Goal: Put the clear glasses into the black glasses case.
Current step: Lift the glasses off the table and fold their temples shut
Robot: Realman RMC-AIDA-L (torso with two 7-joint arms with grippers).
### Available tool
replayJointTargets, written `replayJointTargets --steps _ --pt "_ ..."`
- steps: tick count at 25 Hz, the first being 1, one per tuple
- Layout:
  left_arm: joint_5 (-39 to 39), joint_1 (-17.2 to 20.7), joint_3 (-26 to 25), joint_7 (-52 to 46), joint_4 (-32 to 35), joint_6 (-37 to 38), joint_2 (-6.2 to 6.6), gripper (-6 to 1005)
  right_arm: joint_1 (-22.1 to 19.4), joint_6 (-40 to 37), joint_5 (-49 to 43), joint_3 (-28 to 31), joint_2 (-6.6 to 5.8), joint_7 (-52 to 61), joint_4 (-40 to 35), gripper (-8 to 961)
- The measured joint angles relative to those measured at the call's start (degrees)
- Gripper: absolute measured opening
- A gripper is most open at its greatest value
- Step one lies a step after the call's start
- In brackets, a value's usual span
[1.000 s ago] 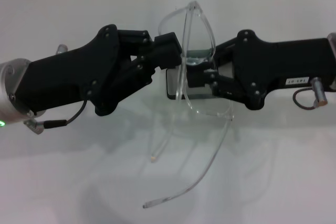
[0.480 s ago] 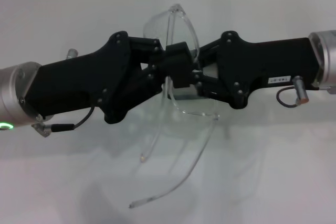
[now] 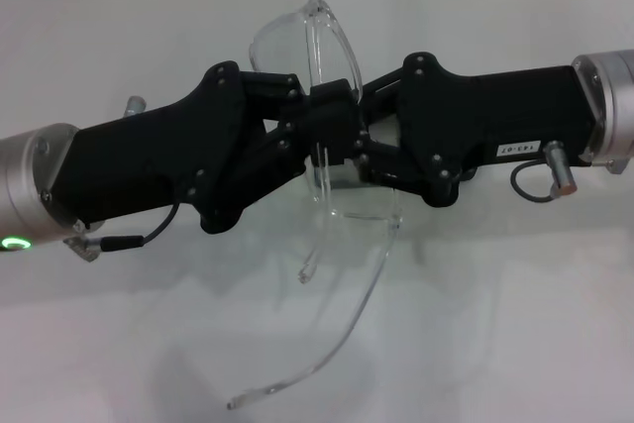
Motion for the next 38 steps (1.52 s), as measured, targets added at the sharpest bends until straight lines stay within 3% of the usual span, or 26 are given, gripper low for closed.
replayJointTargets --steps 38 --pt "-0.96 0.11 -0.02 2.55 -1.60 0.51 0.00 96 -0.93 -1.30 1.44 -0.44 -0.14 -1.44 0.57 113"
